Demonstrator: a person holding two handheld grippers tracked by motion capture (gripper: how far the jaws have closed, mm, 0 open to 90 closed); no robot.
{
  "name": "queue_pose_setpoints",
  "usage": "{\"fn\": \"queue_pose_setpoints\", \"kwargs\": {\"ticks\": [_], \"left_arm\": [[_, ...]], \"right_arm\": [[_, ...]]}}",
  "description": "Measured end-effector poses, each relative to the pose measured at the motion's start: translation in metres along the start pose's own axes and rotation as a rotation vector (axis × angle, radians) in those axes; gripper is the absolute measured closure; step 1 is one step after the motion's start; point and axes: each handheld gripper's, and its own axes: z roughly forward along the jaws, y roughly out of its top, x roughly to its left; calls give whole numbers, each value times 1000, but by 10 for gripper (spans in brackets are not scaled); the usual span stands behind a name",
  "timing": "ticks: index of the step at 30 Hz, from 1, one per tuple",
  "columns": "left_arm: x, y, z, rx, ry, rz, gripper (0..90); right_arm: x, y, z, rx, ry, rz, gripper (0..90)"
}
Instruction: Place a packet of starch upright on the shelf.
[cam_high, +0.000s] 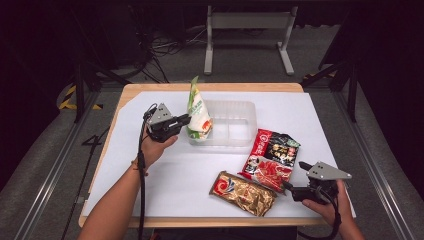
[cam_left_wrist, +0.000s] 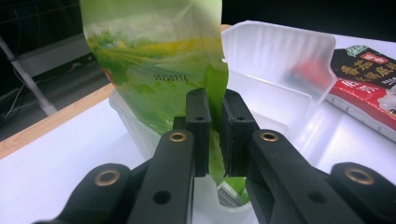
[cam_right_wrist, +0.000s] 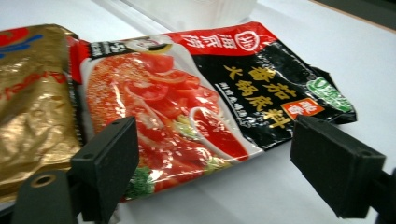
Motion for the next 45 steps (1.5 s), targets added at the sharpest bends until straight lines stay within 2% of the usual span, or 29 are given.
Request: {"fn": "queue_pose_setpoints", "kwargs": {"ticks": [1,6,10,13,15,19,26,28,32,35,39,40,42,44,45], "left_arm": [[0,0,1,0,2,4,845],[-2,0,5,4,-10,1,877],[-2,-1,5,26,-19,21,896],[0,-2,4,25,-33,6,899],[0,-3,4,29,-33,9,900],[-1,-3,2,34,-27,4,896],[-1,-7,-9,46,-13,32,819],[-2,-8,-13,49,-16,59,823],[-13,-12,-26,65,-1,129,801],[-19,-18,-35,74,-2,150,768],[-24,-27,-44,92,-22,155,736],[-25,-29,-47,94,-22,154,717],[-28,-34,-51,96,-37,143,702],[-31,-41,-56,116,-43,143,664],[-33,-43,-57,126,-40,144,650]], "right_arm": [[2,1,-2,1,18,-2,185],[8,5,-4,5,50,-12,186],[10,8,-9,4,96,-12,217],[11,11,-12,11,113,-34,218],[13,14,-15,6,134,-26,219],[19,17,-17,27,164,-50,227],[25,23,-22,25,155,-41,246],[29,24,-21,36,132,-54,262],[34,21,-21,54,149,-48,301],[38,16,-23,29,146,-24,326],[42,10,-22,25,140,-6,341],[44,7,-20,38,163,-6,342],[48,4,-19,59,162,-13,344],[53,2,-18,82,198,-17,356],[55,2,-17,92,199,-21,357]]}}
